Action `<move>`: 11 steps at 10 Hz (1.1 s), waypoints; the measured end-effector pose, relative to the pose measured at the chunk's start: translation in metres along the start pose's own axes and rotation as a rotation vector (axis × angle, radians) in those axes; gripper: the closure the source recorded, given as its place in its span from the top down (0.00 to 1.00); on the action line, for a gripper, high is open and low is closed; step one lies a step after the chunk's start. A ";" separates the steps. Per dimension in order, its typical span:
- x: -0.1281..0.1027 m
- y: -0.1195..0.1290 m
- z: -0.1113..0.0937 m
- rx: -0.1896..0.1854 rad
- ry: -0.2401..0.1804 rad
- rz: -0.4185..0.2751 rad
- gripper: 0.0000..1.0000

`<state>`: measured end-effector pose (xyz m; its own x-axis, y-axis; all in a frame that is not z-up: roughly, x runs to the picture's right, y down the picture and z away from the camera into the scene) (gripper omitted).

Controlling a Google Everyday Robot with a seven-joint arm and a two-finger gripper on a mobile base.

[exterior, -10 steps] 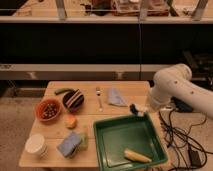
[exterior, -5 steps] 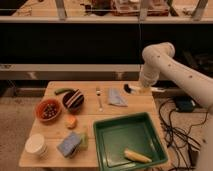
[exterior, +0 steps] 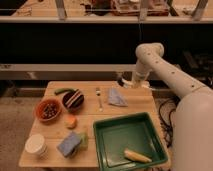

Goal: Place brush in table surface

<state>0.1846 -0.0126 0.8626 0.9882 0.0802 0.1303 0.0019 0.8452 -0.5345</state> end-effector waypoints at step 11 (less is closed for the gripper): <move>0.014 0.001 0.084 0.031 -0.100 0.036 0.80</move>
<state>0.1857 0.0338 0.9336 0.9674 0.1619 0.1950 -0.0396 0.8566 -0.5145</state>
